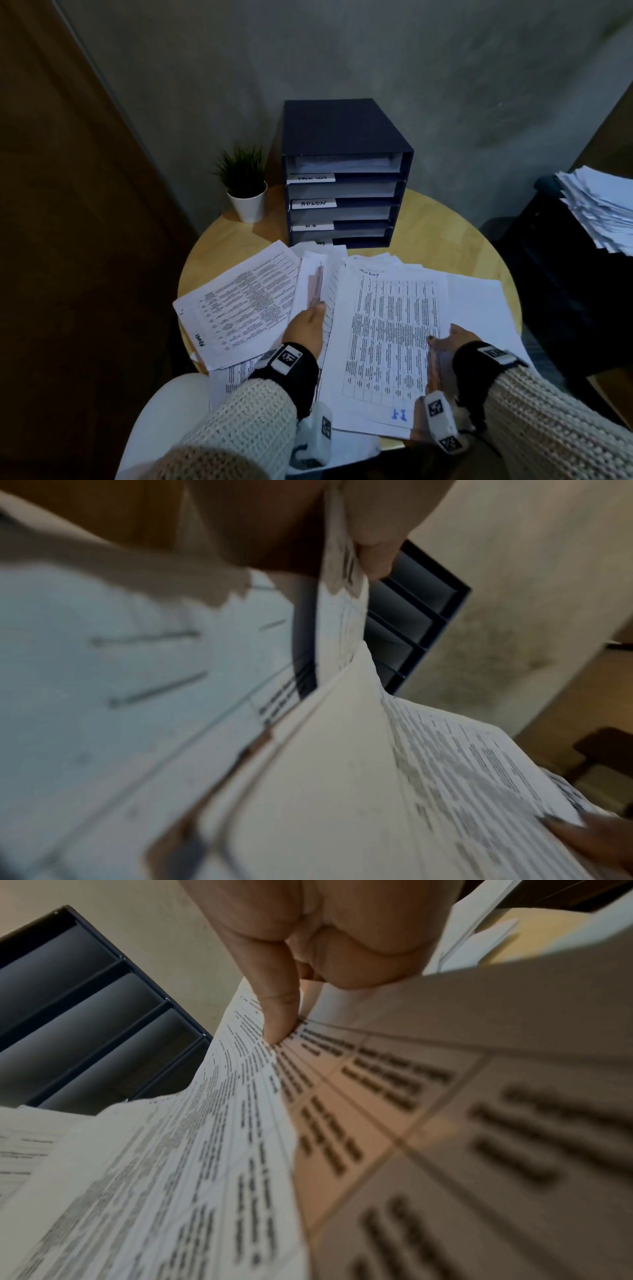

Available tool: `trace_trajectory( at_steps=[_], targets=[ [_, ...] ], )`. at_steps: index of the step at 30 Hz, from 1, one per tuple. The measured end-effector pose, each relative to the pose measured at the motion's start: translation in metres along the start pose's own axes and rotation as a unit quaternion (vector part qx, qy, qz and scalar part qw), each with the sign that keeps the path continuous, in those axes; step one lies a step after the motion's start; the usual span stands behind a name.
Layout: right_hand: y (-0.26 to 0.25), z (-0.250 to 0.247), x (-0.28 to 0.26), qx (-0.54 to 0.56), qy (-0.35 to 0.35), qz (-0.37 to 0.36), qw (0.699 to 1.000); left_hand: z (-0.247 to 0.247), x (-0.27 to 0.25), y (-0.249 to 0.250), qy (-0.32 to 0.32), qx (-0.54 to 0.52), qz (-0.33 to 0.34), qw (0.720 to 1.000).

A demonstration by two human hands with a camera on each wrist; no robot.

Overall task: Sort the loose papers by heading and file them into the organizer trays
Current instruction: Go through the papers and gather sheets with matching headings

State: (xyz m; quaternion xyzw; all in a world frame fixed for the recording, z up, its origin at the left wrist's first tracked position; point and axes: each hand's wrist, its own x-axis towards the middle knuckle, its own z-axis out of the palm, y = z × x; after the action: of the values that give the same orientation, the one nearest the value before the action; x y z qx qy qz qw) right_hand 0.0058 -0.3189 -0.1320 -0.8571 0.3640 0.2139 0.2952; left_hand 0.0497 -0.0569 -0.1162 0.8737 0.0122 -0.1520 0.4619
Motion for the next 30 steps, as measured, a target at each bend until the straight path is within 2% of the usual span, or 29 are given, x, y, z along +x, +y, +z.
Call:
trace_trajectory(
  at_steps=[3,5,7,12,15,17,21,24,27,30],
  targets=[
    [0.000,0.001,0.002,-0.001,0.000,0.001,1.000,-0.005,0.010,-0.014,-0.012,0.135,-0.051,0.989],
    [-0.001,0.002,0.001,0.003,-0.001,0.002,1.000,-0.006,0.012,-0.018,-0.040,0.130,-0.063,0.989],
    [-0.001,0.001,0.002,0.008,-0.001,0.001,1.000,-0.007,0.013,-0.019,-0.052,0.105,-0.055,0.992],
    [0.000,0.002,0.003,0.016,-0.006,0.002,1.000,-0.005,0.009,-0.016,-0.055,0.127,-0.026,0.990],
    [0.003,0.003,0.004,0.031,-0.007,-0.001,0.999,-0.006,0.005,-0.013,-0.032,0.118,-0.005,0.992],
    [0.004,0.004,0.005,0.043,-0.011,0.004,0.999,-0.007,0.002,-0.010,-0.024,0.130,0.032,0.991],
    [0.004,0.006,0.006,0.040,-0.005,0.009,0.999,0.000,-0.004,-0.004,-0.056,0.157,0.113,0.980],
    [0.005,0.006,0.007,0.036,-0.002,0.003,0.999,0.007,-0.005,-0.007,-0.074,0.264,0.093,0.957],
    [0.005,0.006,0.005,0.030,0.000,-0.002,1.000,0.006,-0.002,-0.012,-0.038,0.376,0.083,0.922],
    [0.006,0.005,0.006,0.035,0.005,-0.005,0.999,0.002,0.002,-0.013,-0.051,0.372,0.072,0.924]
  ],
)
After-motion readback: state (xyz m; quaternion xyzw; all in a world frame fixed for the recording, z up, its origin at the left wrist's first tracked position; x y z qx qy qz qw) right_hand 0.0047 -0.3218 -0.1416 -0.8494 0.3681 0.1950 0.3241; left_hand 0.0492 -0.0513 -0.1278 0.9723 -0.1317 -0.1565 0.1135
